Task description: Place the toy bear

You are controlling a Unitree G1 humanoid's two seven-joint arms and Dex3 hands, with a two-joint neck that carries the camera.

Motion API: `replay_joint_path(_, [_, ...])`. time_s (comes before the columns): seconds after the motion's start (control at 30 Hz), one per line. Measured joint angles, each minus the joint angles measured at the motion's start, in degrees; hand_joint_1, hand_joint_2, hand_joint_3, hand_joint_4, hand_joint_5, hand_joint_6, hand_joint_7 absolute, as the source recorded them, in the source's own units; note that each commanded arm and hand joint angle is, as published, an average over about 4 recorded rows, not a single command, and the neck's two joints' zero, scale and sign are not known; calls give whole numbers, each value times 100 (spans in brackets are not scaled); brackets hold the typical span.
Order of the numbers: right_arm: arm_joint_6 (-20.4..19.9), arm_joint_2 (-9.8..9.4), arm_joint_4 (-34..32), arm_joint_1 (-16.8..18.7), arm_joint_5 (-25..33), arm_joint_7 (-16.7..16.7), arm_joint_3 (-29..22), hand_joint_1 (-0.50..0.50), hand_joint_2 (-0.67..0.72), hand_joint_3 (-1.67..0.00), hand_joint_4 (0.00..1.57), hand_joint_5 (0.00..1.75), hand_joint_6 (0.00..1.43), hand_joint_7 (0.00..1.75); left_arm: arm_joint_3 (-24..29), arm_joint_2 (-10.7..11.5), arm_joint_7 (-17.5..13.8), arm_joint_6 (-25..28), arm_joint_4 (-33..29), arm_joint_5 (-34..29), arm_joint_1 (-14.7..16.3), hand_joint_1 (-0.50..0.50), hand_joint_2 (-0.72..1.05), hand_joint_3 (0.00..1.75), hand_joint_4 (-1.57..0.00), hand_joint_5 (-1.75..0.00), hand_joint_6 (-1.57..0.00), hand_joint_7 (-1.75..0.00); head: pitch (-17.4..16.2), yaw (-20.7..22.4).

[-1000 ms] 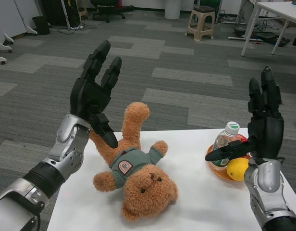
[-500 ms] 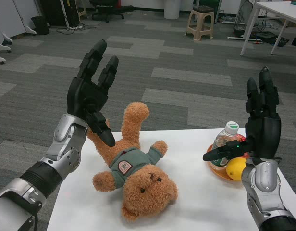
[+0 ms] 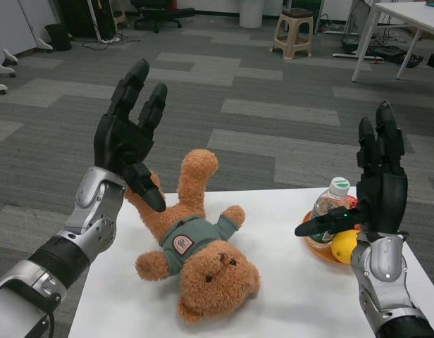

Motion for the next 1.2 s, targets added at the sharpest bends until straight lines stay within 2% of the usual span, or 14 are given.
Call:
replay_joint_path(0.17, [0, 23, 52, -33, -6, 0, -35, -40, 28, 0, 0, 0, 0, 0, -24, 15, -6, -2, 80, -8, -43, -50, -72, 9, 0, 0, 0, -24, 7, -18])
replay_joint_path(0.37, [0, 34, 142, -133, -9, 1, -54, -41, 28, 0, 0, 0, 0, 0, -164, 18, -61, -6, 245, -11, -243, -50, -72, 9, 0, 0, 0, -26, 44, -64])
replay_joint_path(0.53, [0, 36, 180, -136, -11, 1, -54, -40, 28, 0, 0, 0, 0, 0, -213, 22, -78, -6, 314, -17, -270, -50, -72, 9, 0, 0, 0, -21, 39, -86])
replay_joint_path(0.67, [0, 36, 180, -138, -11, 1, -54, -40, 28, 0, 0, 0, 0, 0, -238, 30, -78, -6, 379, -25, -286, -50, -72, 9, 0, 0, 0, -28, 76, -79])
replay_joint_path(0.97, [0, 53, 194, -183, -15, 1, -55, -41, 28, 0, 0, 0, 0, 0, -249, 36, -80, -6, 396, -41, -384, -50, -72, 4, 0, 0, 0, -28, 126, -104])
replay_joint_path(1.03, [0, 62, 194, -183, -15, 2, -55, -40, 28, 0, 0, 0, 0, 0, -249, 36, -80, -6, 397, -52, -384, -50, -72, 7, 0, 0, 0, -24, 166, -132])
replay_joint_path(1.2, [0, 68, 194, -183, -17, 6, -55, -38, 28, 0, 0, 0, 0, 0, -249, 39, -80, -6, 397, -52, -384, -50, -72, 9, 0, 0, 0, -28, 154, -153])
